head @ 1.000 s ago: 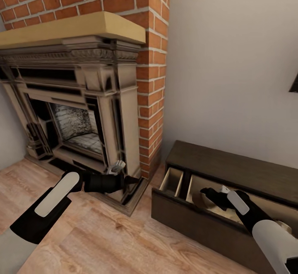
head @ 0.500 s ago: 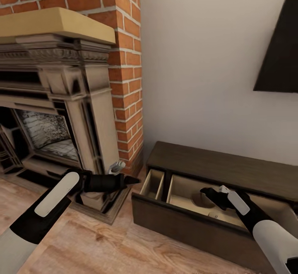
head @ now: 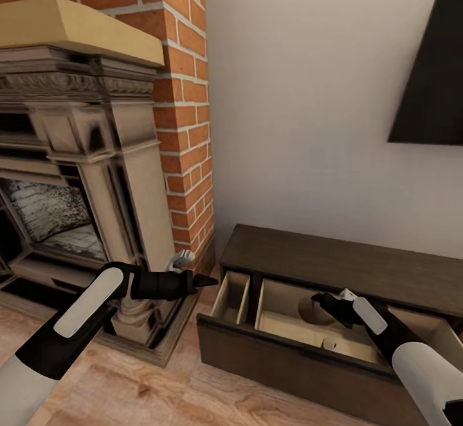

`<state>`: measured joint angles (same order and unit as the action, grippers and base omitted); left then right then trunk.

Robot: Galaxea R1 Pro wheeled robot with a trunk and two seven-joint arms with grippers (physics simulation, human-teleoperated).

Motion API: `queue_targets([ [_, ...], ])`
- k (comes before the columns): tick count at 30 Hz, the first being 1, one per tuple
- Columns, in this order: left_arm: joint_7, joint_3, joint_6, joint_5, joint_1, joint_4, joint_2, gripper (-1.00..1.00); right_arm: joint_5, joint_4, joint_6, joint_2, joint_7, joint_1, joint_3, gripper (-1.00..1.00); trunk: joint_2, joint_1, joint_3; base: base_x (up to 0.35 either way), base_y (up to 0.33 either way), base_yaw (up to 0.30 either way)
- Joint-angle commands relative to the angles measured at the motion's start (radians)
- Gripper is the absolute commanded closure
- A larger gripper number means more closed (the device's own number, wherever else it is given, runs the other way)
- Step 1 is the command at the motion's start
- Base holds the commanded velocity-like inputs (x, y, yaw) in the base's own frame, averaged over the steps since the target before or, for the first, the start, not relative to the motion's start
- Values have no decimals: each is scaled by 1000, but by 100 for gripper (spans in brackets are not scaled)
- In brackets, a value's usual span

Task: Place each of the two pumpkins and all three candles from the living room inside a cabinet in the living room (use any cabinet), then make sure every cabinet is closed, and position the cauldron so it is next to a table in the living room.

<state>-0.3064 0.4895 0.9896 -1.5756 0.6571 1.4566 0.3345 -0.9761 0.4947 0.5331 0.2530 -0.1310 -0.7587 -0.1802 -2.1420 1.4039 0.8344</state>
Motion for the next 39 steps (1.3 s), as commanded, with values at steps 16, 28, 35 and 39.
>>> queue_targets([
  [16,-10,3,0,-12,1,1,-2,-100,-18,3,4,-4,-287,-1,-7,100,0,0,1,107,56,0],
  [28,-10,6,0,-12,1,1,-7,-100,-7,10,82,-10,-350,-8,-13,100,0,0,1,13,10,0],
  [35,-10,6,1,-13,1,2,-1,-100,-4,7,100,-11,-347,-23,-14,100,0,0,1,116,105,0],
  [39,-10,6,0,-14,1,2,-1,-100,-2,6,94,-12,-347,-23,-14,100,0,0,1,80,69,0],
])
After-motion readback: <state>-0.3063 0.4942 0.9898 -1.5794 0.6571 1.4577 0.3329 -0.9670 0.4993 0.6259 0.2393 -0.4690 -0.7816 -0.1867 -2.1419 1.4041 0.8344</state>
